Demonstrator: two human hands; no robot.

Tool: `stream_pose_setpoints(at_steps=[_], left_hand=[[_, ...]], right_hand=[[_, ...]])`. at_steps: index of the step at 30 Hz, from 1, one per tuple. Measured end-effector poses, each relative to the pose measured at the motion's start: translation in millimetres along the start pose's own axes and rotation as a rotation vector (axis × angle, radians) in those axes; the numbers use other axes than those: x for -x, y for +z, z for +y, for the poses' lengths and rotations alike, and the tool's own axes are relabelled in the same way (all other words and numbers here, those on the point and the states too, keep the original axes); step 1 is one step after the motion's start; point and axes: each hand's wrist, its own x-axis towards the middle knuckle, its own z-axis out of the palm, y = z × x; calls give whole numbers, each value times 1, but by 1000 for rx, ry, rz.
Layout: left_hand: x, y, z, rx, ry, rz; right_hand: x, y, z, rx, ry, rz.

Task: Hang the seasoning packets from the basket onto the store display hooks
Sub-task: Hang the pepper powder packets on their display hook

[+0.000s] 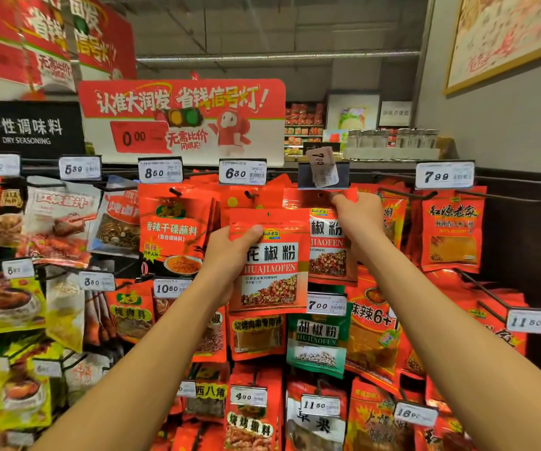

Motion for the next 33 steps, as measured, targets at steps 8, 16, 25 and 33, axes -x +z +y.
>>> stream_pose_setpoints(at_steps=[8, 16, 25, 33], left_hand=[[1, -3, -6, 15, 0, 17], [-1, -7, -4, 36, 10, 23], [-1, 0, -5, 31, 7, -1], [-3, 0, -5, 26, 13, 5]], right_hand=[[5, 4, -4, 102, -135, 32], [-3, 0, -1, 78, -150, 122], [-6, -1, 6, 108, -154, 118], [-7, 3, 6, 175, -167, 108]])
